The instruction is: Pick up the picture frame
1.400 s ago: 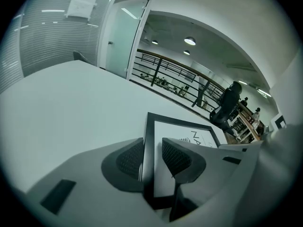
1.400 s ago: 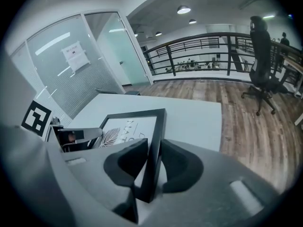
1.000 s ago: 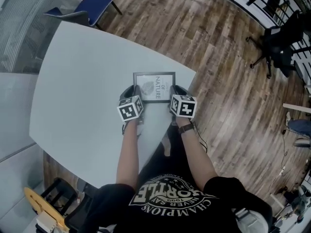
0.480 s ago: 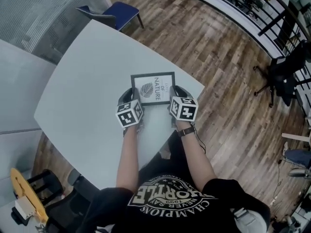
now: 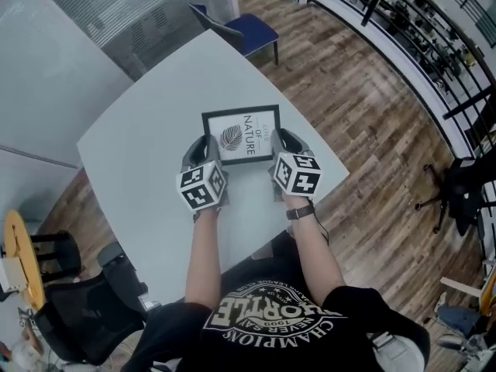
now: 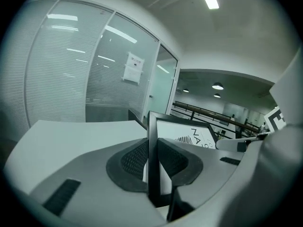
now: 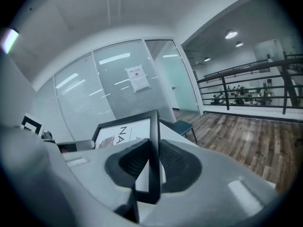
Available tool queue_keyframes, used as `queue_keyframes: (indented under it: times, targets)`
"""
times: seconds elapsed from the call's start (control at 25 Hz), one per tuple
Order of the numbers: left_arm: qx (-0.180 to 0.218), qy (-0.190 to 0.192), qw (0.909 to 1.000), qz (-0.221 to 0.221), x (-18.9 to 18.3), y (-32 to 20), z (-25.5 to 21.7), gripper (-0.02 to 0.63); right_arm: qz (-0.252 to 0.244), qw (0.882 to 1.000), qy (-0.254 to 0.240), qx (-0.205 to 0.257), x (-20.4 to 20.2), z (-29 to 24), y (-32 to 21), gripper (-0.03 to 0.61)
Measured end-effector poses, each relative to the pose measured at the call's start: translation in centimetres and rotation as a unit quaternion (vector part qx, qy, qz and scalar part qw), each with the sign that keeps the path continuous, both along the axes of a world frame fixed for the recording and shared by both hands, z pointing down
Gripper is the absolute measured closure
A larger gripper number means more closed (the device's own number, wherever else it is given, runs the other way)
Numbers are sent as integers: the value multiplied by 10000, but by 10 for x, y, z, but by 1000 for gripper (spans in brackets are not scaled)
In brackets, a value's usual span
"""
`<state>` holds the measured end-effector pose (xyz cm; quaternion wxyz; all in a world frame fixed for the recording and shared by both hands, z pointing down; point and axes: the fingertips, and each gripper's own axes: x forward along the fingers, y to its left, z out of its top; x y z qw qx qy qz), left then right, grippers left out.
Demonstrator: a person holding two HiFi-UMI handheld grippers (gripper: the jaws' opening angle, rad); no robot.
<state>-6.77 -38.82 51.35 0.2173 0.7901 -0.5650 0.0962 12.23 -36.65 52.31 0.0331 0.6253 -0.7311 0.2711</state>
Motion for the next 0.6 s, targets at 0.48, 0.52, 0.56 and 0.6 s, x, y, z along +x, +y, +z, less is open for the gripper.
queue_keyframes:
  times: [0.48, 0.52, 0.56, 0.6]
  targets:
    - [1042, -67, 9843, -1425, -103, 12, -116, 545, -1452, 9819, -77, 1213, -105, -122, -52, 511]
    - [1117, -97, 9817, -1536, -114, 15, -124, 543, -1550, 9791, -89, 1316, -117, -132, -53, 511]
    - [1196, -127, 9789, -1650, -126, 19, -133, 545, -1654, 9759, -104, 1416, -129, -141, -52, 511]
    - [1277, -155, 9759, -1763, -137, 24, -141, 545, -1764, 9726, -129, 1509, -141, -150, -51, 511]
